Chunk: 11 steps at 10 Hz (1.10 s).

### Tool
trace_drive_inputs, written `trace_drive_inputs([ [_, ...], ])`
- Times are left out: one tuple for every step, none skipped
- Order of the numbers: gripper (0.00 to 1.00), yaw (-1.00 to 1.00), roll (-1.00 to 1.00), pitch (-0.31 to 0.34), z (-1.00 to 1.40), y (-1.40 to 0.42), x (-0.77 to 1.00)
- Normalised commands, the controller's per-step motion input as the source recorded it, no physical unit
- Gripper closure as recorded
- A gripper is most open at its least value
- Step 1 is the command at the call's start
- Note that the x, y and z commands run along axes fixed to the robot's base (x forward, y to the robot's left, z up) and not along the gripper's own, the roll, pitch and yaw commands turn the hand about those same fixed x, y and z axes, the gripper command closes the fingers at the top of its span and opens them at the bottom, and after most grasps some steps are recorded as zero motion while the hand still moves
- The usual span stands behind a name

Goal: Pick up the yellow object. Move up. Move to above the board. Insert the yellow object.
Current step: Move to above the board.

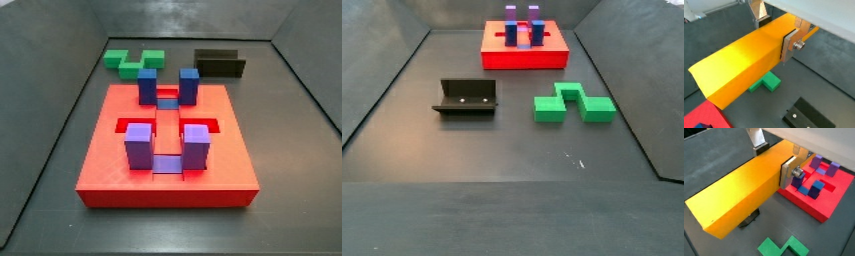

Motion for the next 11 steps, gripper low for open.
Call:
trace_drive_inputs([
  [1.00, -0.01, -0.06, 0.055, 0.20, 0.00, 0.04],
  [1.00, -0.09, -0.05, 0.290, 0.26, -1.40, -0.05],
  [1.00, -0.08, -0.02, 0.286, 0.25, -1.40, -0.06],
  [1.00, -0.03, 0.05, 0.220, 0.26, -1.40, -0.05],
  [1.00, -0.03, 0.01, 0.185, 0.26, -1.40, -0.04],
  [1.00, -0.01, 0.00, 0.142, 0.26, -1.40, -0.02],
  [1.00, 0.01, 0.00, 0.130, 0.27, -1.40, 0.01],
  [1.00, 0.00, 0.01, 0.139, 0.20, -0.99, 0.04],
  [1.00, 0.01, 0.00, 0.149, 0.12, -0.59, 0.07],
  [1.00, 0.01, 0.01, 0.140, 0.08, -0.34, 0.07],
  [1.00, 0.01, 0.01, 0.124, 0.06, -0.23, 0.05],
])
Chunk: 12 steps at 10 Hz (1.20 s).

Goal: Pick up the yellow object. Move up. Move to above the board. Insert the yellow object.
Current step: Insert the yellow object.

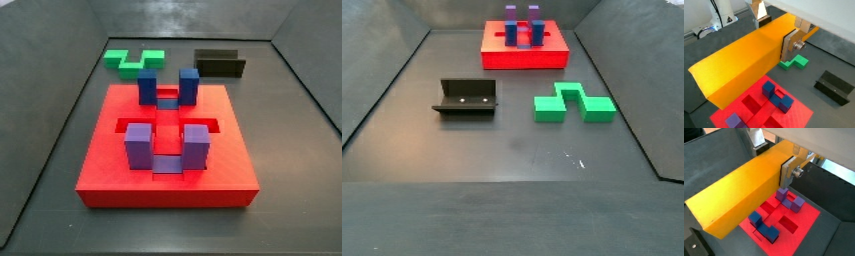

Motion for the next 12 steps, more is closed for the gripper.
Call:
trace_drive_inputs([
  [1.00, 0.00, 0.00, 0.000, 0.00, -0.02, 0.00],
  [1.00, 0.00, 0.00, 0.000, 0.00, -0.06, 0.00],
  [1.00, 0.00, 0.00, -0.106, -0.33, -0.20, 0.03],
  [1.00, 0.00, 0.03, -0.084, -0.88, -0.31, 0.21],
  [1.00, 0.00, 0.11, -0.086, -0.99, -0.24, 0.16],
  [1.00, 0.00, 0.15, -0.064, -0.98, -0.17, 0.13],
  [1.00, 0.01, 0.15, -0.069, -0.97, -0.17, 0.12],
  [1.00, 0.00, 0.10, -0.109, -0.97, -0.18, 0.09],
  [1.00, 0.00, 0.01, -0.197, -0.89, -0.17, 0.00],
  [1.00, 0.00, 0.00, -0.226, -0.82, -0.10, 0.00],
  [1.00, 0.00, 0.00, -0.240, -0.79, -0.02, 0.00],
  [1.00, 0.04, 0.00, -0.233, -0.78, 0.00, 0.00],
])
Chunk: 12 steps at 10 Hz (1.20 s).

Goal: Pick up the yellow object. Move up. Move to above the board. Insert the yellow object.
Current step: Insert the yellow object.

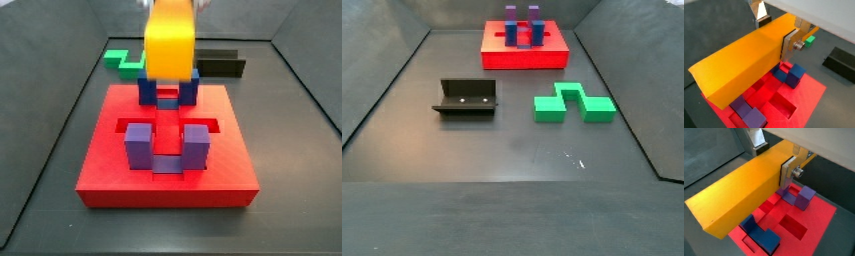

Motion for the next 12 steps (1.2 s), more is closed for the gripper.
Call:
trace_drive_inputs([
  [1.00, 0.07, 0.00, -0.224, -0.79, 0.00, 0.00],
  [1.00, 0.06, -0.07, -0.203, -0.63, 0.00, 0.00],
  [1.00, 0.08, -0.03, -0.187, -0.59, -0.04, 0.00],
  [1.00, 0.07, 0.00, -0.166, -0.58, -0.08, 0.00],
  [1.00, 0.06, 0.02, -0.141, -0.57, -0.09, 0.00],
  [1.00, 0.04, 0.07, -0.107, -0.54, -0.11, 0.00],
  [1.00, 0.04, 0.07, -0.070, -0.44, -0.09, 0.00],
  [1.00, 0.04, 0.09, -0.003, -0.27, -0.07, 0.00],
  [1.00, 0.02, 0.00, 0.000, -0.06, 0.00, 0.00],
  [1.00, 0.00, 0.07, 0.000, -0.08, 0.00, 0.00],
  [1.00, 0.08, 0.16, 0.000, -0.10, -0.05, 0.00],
  [1.00, 0.18, 0.26, 0.000, -0.06, -0.13, 0.00],
])
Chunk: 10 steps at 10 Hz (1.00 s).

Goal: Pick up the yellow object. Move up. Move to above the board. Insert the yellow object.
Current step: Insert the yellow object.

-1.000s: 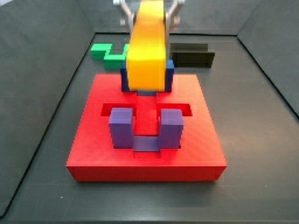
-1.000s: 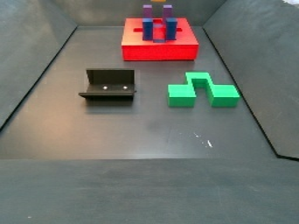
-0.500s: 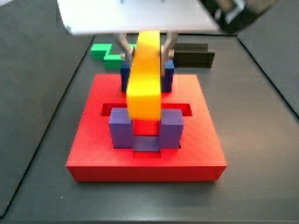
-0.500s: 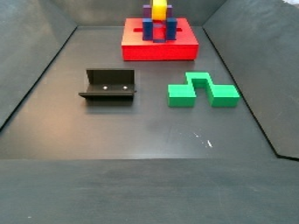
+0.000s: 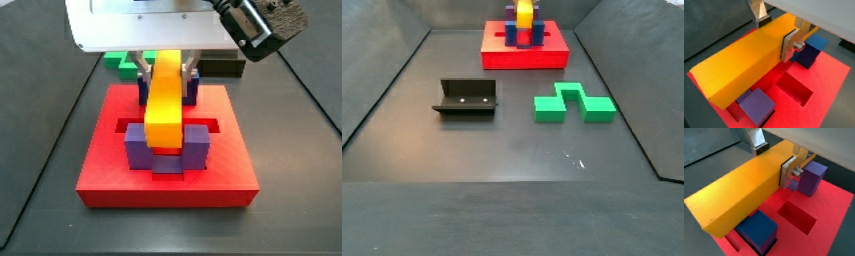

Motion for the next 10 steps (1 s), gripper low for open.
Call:
trace_drive_inputs([
  [1.00, 0.19, 0.27, 0.000, -0.03, -0.15, 0.00],
  [1.00, 0.17, 0.24, 0.000, 0.00, -0.13, 0.00],
  [1.00, 0.15, 0.24, 0.000, 0.00, -0.11, 0.00],
  [1.00, 0.16, 0.32, 0.019, 0.00, -0.09, 0.00],
  [1.00, 0.17, 0.32, 0.024, -0.01, -0.08, 0.00],
  [1.00, 0.13, 0.28, 0.033, -0.05, -0.05, 0.08],
  [1.00, 0.09, 0.26, 0.044, -0.06, -0.05, 0.13],
  [1.00, 0.04, 0.21, 0.043, -0.09, -0.03, 0.19],
  [1.00, 0.03, 0.20, 0.037, -0.10, -0.05, 0.22],
  [1.00, 0.01, 0.18, 0.030, -0.13, -0.08, 0.26],
])
